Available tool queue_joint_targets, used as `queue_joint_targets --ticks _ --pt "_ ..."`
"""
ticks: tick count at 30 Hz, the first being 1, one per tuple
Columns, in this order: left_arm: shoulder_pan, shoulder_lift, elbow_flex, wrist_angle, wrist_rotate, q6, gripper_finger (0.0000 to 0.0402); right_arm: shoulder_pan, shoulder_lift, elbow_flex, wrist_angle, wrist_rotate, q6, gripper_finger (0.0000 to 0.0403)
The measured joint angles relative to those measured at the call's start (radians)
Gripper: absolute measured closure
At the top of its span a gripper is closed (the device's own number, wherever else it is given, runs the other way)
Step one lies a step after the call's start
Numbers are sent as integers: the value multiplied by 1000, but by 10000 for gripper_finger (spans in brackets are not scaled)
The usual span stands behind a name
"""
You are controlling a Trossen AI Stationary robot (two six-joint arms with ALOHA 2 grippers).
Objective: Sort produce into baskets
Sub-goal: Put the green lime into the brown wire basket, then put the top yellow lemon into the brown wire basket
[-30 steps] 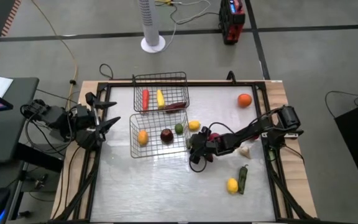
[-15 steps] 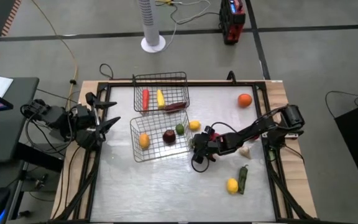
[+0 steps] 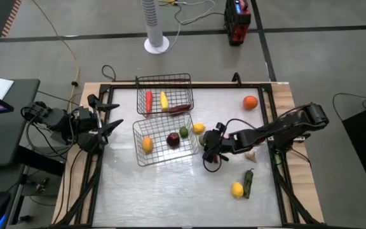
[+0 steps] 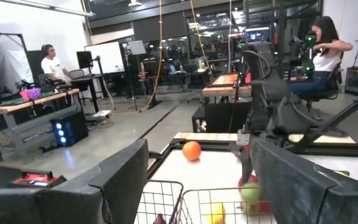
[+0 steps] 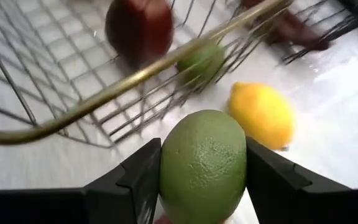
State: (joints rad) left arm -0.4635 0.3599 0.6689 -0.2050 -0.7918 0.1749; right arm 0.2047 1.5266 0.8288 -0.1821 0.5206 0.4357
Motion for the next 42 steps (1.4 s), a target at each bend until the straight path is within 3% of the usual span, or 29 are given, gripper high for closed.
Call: queue_joint_targets --ticks 8,12,15,20,24,32,38,42 --pt "0 0 0 1 0 0 129 -5 -195 0 -3 141 -54 176" --pt "0 0 0 4 0 0 129 -23 -259 1 88 198 -54 175" --pt "0 0 0 7 0 0 129 -39 -259 2 222 148 -72 175" --pt "0 0 0 8 -1 0 129 -50 -177 3 489 -46 -154 171" --pt "0 0 0 8 -1 1 129 -50 -88 15 570 -113 -180 157" --pt "1 0 0 4 -1 2 129 -78 19 95 502 -235 -182 120" --pt "0 0 0 13 -17 23 129 -99 -22 178 257 -231 -183 106" --pt "1 0 0 11 -26 23 129 -109 -95 212 1 -130 -142 106"
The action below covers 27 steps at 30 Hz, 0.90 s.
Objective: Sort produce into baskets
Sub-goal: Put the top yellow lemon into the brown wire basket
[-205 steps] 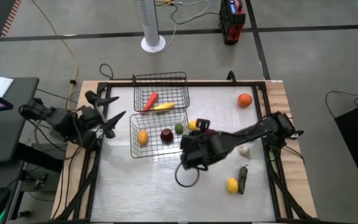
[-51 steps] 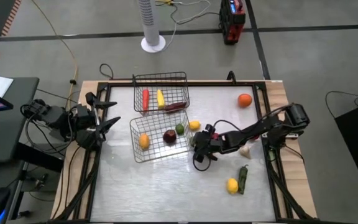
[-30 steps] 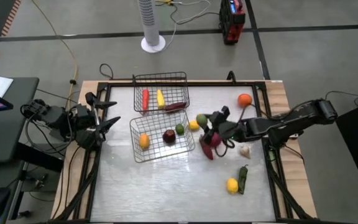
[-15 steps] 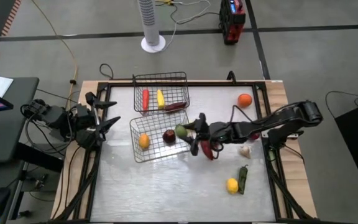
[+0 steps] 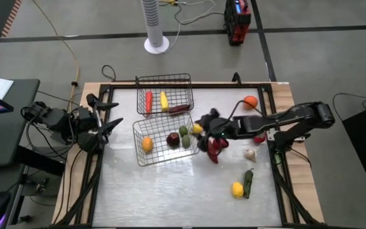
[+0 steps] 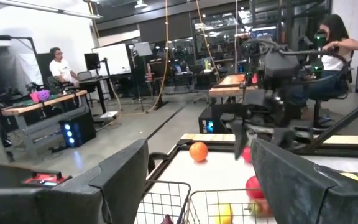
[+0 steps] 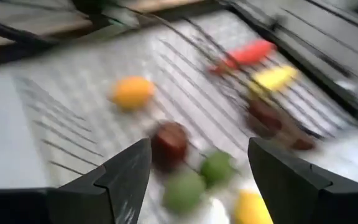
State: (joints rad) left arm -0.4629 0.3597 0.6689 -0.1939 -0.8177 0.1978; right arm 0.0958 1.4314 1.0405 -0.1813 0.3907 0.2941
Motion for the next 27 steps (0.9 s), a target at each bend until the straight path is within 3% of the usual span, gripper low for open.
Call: queue_joint_targets --ticks 4,9,14,19,27 --pt "0 0 0 -2 -1 0 129 -1 -47 -3 -242 118 50 106" --pt "0 0 0 2 -1 -1 129 -8 -59 -117 -278 153 100 106" --pt "0 0 0 4 -1 -8 129 -50 -49 -288 -130 134 116 107" --pt "0 0 0 5 -2 -5 129 -138 -55 -433 167 -43 71 111" --pt "0 0 0 5 -2 -1 129 -201 -47 -481 413 -59 -136 112"
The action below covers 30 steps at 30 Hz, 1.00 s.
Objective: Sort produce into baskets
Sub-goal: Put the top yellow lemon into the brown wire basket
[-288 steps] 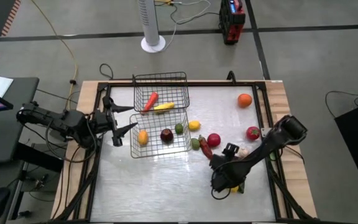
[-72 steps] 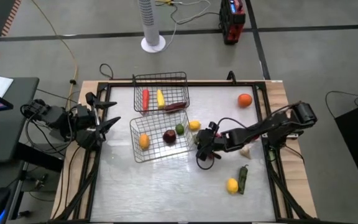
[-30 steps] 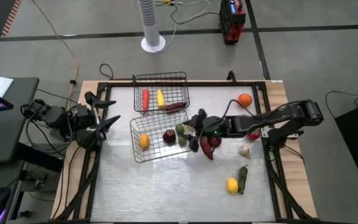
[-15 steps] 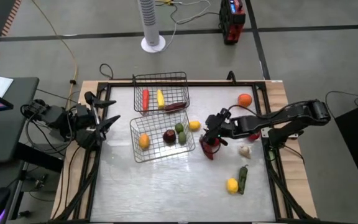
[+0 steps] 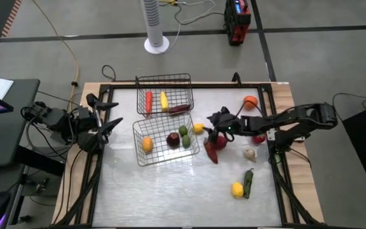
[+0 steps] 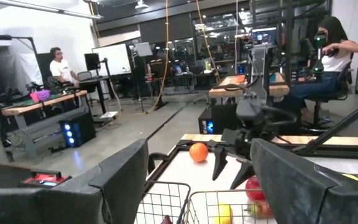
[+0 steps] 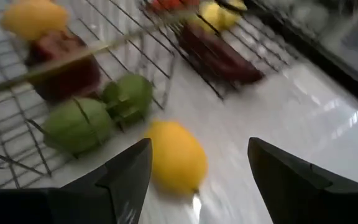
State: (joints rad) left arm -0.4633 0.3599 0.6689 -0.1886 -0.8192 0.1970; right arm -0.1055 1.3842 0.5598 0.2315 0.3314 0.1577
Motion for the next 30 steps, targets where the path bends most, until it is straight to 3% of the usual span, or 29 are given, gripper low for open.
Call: queue_joint_targets --ticks 5,14,18,24,30 --pt "0 0 0 0 0 0 129 0 47 8 49 -44 -110 102" --pt "0 0 0 1 0 0 129 -5 175 67 40 -45 -154 25" --pt "0 0 0 4 0 1 129 -12 224 108 42 -46 -194 10" --pt "0 0 0 3 0 1 129 -16 302 133 38 -46 -211 33" --pt "0 0 0 -4 0 2 129 -15 320 149 30 -45 -211 112"
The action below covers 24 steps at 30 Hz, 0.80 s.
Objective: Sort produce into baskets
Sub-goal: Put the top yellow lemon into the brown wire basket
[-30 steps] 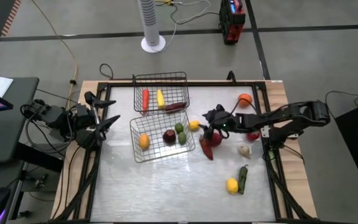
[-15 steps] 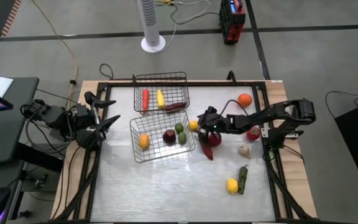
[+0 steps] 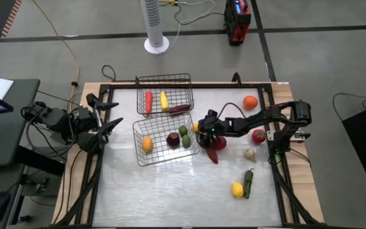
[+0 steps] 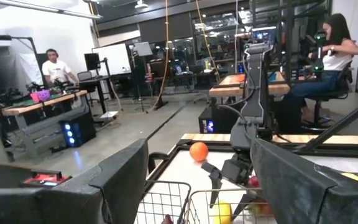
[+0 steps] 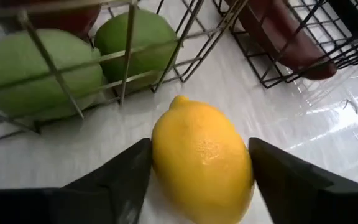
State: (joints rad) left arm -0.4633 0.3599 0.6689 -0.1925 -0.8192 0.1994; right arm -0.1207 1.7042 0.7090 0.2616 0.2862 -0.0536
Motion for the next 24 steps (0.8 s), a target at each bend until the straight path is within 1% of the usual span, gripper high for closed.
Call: queue_joint_targets --ticks 4,6,9,13,15,17,20,24 --pt "0 0 0 0 0 14 129 -1 -1 19 -56 2 -6 168" --pt "0 0 0 -1 0 14 129 0 -2 37 -111 5 -8 184" --pt "0 0 0 -1 0 14 129 0 -20 83 -269 27 -7 184" --pt "0 0 0 0 0 14 129 7 -70 174 -575 130 15 166" --pt "0 0 0 -1 0 14 129 9 -106 234 -709 184 48 164" --pt "0 0 0 -1 0 13 129 10 -140 291 -813 212 85 165" --pt "0 0 0 -1 0 8 129 22 -179 366 -870 207 139 167" --pt "0 0 0 -1 0 6 129 67 -229 455 -846 185 176 166"
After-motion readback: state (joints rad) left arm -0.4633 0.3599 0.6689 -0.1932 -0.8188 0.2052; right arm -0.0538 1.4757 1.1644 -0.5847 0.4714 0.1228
